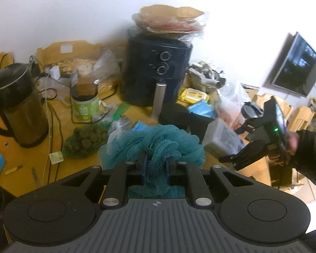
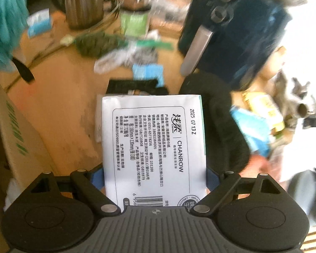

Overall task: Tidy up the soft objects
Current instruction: 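Carry the loofah and white box over the cardboard box with both grippers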

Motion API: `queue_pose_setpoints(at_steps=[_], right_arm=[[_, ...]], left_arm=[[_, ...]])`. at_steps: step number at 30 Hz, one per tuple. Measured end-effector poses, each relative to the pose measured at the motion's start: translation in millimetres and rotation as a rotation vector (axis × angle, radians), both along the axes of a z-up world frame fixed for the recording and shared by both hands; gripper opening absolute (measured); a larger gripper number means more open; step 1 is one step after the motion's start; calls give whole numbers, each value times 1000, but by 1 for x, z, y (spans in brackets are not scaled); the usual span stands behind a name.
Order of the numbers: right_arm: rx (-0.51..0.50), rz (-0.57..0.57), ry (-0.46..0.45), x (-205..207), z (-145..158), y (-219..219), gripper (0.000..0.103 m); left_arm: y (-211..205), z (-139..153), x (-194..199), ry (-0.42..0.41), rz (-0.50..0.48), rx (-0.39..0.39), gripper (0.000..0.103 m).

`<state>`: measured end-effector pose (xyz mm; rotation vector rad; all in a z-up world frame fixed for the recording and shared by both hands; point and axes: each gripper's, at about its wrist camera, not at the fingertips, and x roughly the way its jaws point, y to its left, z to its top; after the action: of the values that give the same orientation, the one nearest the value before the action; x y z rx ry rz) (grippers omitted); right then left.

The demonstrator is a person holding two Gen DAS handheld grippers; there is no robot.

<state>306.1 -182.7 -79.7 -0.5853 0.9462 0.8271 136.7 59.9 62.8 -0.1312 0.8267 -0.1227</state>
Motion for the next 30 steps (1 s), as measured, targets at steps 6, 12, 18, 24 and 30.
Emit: queue_pose_setpoints(at_steps=[6,12,18,24,30], right_arm=[[93,-53,-56,-18,48,-23,90],[172,-77,-72,-47,85,-38,90],[236,-52,-30,-80,106,-39,90],[258,-20,20,-110,108,-31,90],[248,-7,85,-129,95,-22,90]], left_arm=[[-12,6,3,-13,-71,6,16],[-22,9,2,-12,-136,10,16],[-34,8,-4,11,-214,7,16],[-46,-5,-13,56,-285,2,16],[-54,-21,-20,112,-325,-4,16]])
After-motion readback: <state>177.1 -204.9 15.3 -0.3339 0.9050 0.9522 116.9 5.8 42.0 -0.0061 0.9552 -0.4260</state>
